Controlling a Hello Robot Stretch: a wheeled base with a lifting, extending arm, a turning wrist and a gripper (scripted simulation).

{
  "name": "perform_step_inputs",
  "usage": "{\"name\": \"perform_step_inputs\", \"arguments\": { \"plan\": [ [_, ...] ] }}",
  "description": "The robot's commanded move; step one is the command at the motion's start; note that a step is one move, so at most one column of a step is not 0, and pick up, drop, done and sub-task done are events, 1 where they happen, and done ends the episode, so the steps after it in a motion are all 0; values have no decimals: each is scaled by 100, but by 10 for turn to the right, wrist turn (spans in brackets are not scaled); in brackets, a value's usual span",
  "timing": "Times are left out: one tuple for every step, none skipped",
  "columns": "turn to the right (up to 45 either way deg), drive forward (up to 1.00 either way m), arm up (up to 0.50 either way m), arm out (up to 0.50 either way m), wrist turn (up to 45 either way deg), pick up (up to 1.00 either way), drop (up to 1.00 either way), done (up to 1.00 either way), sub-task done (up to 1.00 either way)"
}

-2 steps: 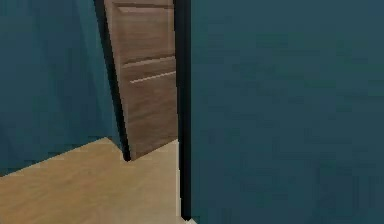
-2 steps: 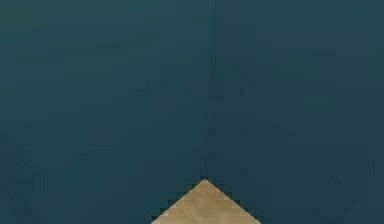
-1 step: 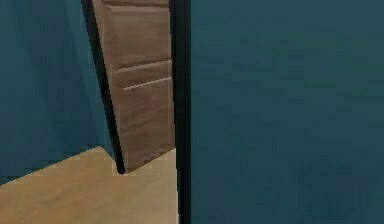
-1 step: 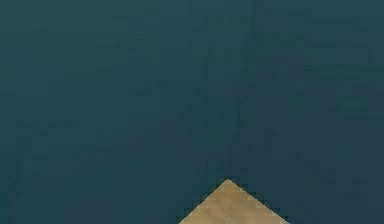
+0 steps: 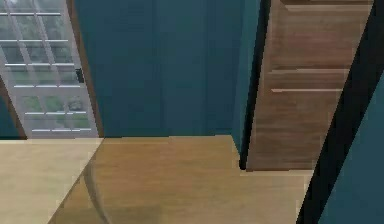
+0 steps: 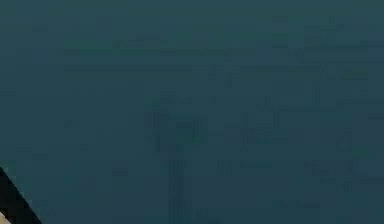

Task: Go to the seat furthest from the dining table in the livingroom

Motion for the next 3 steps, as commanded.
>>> {"name": "perform_step_inputs", "arguments": {
  "plan": [
    [0, 100, 0, 0, 0, 0, 0, 0, 0],
    [-90, 0, 0, 0, 0, 0, 0, 0, 0],
    [0, 20, 0, 0, 0, 0, 0, 0, 0]
  ]
}}
